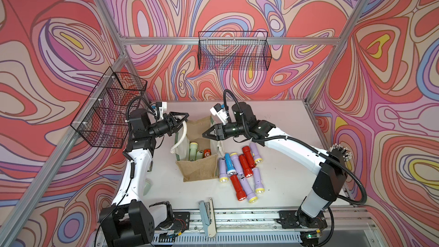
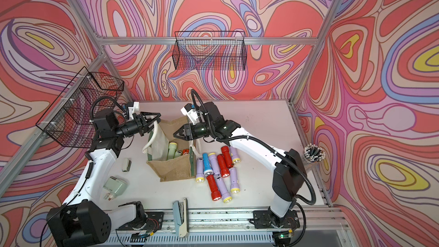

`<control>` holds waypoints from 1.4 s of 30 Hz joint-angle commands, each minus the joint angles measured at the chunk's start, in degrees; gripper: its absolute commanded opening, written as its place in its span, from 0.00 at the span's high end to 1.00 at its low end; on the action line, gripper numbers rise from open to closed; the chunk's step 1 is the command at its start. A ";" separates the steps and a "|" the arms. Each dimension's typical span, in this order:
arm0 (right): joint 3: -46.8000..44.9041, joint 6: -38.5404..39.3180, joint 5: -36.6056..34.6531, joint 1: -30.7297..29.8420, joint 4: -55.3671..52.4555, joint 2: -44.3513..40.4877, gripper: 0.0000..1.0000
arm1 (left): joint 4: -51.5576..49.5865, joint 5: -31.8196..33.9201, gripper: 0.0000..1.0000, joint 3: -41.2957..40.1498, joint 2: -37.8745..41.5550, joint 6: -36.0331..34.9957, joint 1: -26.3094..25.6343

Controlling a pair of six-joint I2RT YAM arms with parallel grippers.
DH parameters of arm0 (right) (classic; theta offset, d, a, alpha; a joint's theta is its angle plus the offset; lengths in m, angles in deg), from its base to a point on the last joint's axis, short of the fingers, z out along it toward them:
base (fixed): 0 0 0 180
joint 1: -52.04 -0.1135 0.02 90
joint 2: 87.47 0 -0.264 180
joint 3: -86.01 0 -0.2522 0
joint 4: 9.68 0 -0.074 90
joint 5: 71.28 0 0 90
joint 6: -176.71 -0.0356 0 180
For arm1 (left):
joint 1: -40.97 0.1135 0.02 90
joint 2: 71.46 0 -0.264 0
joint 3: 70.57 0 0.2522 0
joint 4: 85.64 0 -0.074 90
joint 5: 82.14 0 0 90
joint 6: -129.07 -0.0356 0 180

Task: Put the flashlights into the tote bags
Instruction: Adjust the canvas bag at the center of the board.

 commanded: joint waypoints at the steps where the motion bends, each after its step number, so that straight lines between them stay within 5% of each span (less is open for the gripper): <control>1: 3.29 -1.27 1.45 -2.56 3.22 4.01 0.57 | 1.14 -1.60 0.54 -0.24 -0.23 0.01 0.37; 22: 19.23 -5.89 2.27 -8.23 8.13 18.23 0.61 | -42.58 13.45 0.44 15.64 4.04 -27.47 0.39; 28: 25.10 -5.84 2.59 -8.59 5.68 22.55 0.61 | -55.55 31.70 0.43 22.18 9.20 -33.27 0.39; 35: 35.94 -5.77 3.51 -10.25 1.13 28.95 0.62 | -61.65 42.58 0.44 27.64 14.53 -35.34 0.40; 42: 43.96 -5.55 3.41 -11.78 -5.62 34.36 0.62 | -62.52 41.82 0.53 26.98 17.29 -36.38 0.34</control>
